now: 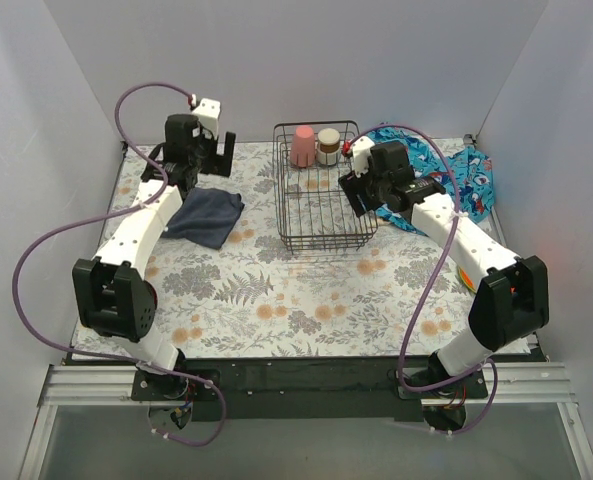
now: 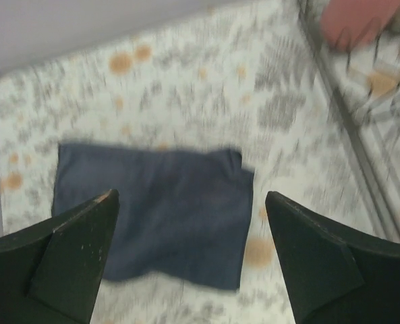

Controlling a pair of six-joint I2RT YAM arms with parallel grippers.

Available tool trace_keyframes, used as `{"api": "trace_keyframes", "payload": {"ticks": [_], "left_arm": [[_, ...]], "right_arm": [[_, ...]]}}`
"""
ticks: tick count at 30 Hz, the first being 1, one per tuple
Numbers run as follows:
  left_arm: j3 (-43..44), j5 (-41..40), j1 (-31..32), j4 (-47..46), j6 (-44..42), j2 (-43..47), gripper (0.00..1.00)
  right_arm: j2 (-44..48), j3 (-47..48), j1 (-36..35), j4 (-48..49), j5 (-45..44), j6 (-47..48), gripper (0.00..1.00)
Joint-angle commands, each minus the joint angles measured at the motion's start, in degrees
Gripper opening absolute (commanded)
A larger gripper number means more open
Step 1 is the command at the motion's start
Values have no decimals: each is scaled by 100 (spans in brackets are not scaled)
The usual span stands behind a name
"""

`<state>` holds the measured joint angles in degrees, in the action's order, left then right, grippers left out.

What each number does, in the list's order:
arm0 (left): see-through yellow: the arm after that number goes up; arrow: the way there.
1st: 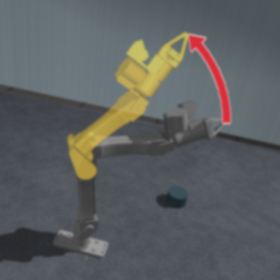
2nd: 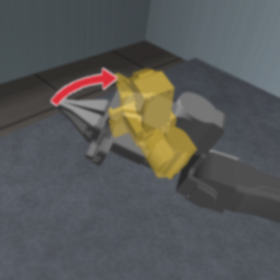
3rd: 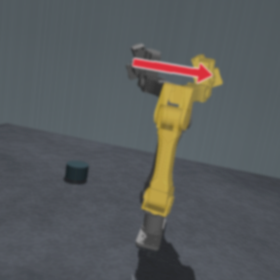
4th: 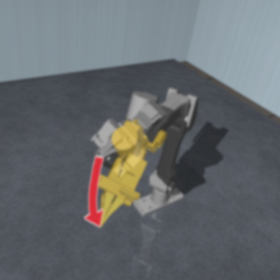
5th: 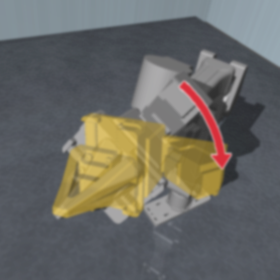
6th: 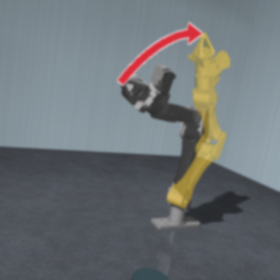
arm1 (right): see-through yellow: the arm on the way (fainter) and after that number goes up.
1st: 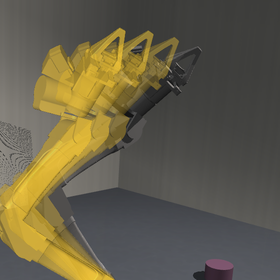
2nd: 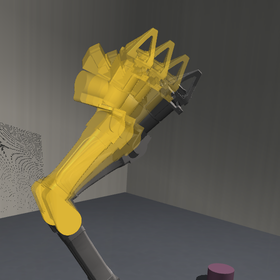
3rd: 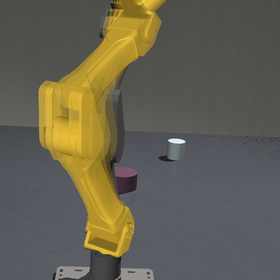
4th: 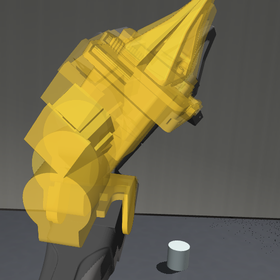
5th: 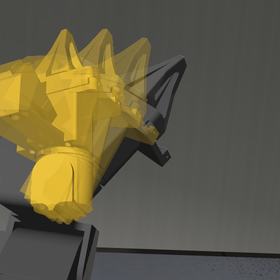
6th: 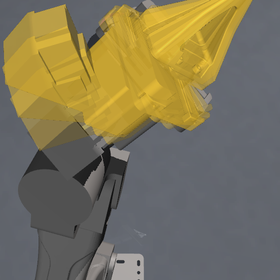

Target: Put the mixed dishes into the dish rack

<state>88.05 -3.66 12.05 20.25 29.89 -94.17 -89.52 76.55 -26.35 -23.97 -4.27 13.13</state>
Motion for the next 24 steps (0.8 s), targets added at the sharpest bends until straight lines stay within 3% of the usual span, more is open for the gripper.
{"api": "trace_keyframes", "payload": {"ticks": [1,6,11,13,19,24], "left_arm": [[-840,-74,-124,1761,-465,818,89],[-1492,-240,-194,2201,-704,1173,84],[-1361,146,-239,2343,-863,1121,84],[-1203,190,-230,2448,-862,928,84],[-1070,340,-230,2502,-625,470,78],[-1263,514,-239,2510,-396,706,77]], "right_arm": [[-13,466,85,-336,700,-152,78],[83,501,577,-854,1086,-354,79],[145,510,1201,-1566,463,-65,78],[276,309,1578,-1839,-236,-3,75],[452,-368,2730,-2375,-242,136,66],[698,-544,2740,-3094,-399,287,65]]}}
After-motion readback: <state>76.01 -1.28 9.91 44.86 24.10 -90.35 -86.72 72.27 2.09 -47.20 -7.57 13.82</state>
